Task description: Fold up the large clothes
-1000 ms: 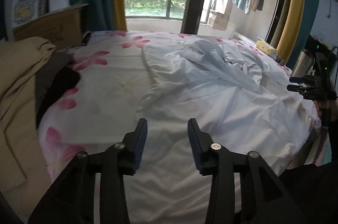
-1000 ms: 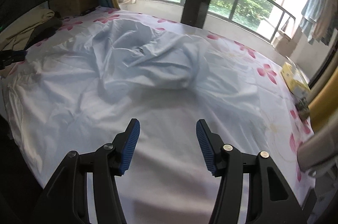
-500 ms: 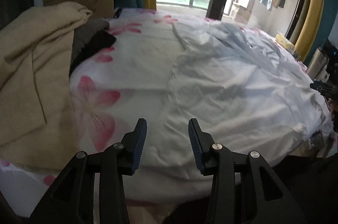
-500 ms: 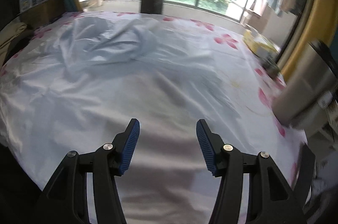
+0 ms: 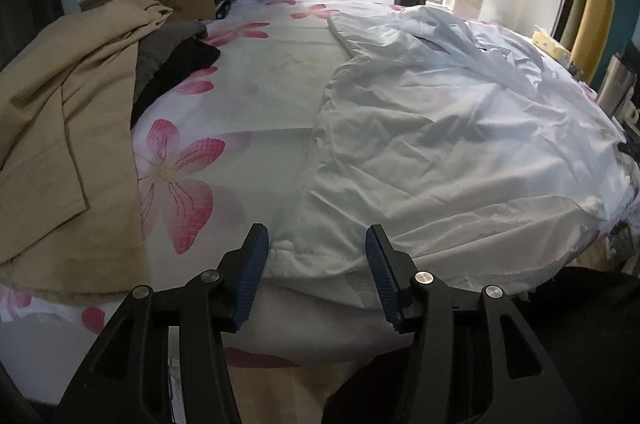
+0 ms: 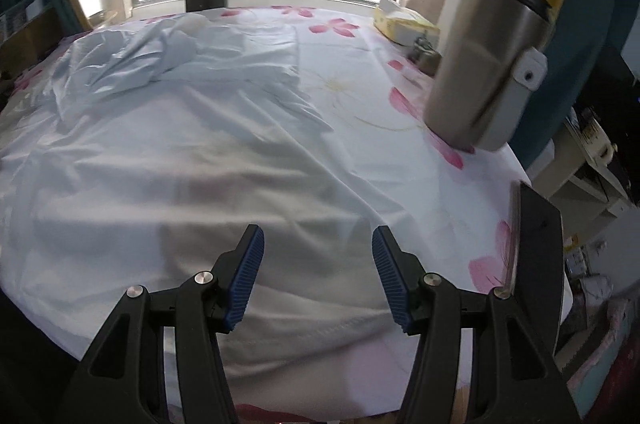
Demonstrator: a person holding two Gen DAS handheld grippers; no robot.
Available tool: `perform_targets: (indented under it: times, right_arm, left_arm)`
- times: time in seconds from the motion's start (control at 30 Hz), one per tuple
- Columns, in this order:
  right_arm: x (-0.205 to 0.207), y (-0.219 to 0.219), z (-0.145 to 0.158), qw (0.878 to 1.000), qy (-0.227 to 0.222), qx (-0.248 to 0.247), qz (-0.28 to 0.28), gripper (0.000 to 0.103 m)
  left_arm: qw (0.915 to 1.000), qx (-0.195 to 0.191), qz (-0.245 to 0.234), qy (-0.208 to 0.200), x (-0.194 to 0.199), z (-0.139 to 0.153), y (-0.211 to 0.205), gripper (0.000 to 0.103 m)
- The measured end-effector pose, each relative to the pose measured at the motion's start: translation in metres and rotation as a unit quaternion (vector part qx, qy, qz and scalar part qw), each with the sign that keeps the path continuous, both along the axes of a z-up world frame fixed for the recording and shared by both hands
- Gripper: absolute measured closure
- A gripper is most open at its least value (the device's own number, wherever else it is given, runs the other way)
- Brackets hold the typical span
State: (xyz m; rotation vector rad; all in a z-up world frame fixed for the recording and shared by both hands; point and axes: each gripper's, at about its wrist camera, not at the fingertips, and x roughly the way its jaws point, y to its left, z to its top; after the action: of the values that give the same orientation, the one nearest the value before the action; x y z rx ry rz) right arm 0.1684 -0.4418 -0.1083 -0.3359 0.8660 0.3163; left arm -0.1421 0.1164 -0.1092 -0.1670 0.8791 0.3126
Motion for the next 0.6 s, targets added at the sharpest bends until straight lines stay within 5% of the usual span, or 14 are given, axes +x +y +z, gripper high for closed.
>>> perform_targets:
  times: [0.13,0.2,0.23,0.27,0.43,0.6]
  right_arm:
    - [0.001,-0.011,0.002,1.0,-0.01,0.0,-0.012,0.046]
    - [0.005,-0.019,0.003,1.0,-0.013,0.003,-0.024,0.046]
    - [0.007,-0.022,0.003,0.999,-0.014,0.004,-0.03,0.045]
    - [0.009,-0.024,0.003,0.999,-0.015,0.004,-0.033,0.045]
    - [0.015,-0.029,-0.007,0.999,-0.001,0.001,-0.038,0.04]
    - [0.006,-0.034,-0.011,0.998,0.008,0.053,-0.033,0.039]
  left_arm:
    - [1.0,0.006,-0.001,0.004,0.001,0.0,-0.001,0.051]
    - [0.9999,0.009,-0.012,0.004,0.002,0.001,-0.004,0.074]
    - [0.9996,0.007,-0.026,0.005,0.003,0.001,-0.006,0.093]
    - [0.9992,0.004,-0.038,0.007,0.004,0.002,-0.009,0.098]
    - [0.9988,0.007,-0.043,0.019,0.004,0.005,-0.001,0.099]
    - [0.9997,0.017,-0.017,0.009,-0.001,0.012,0.023,0.099]
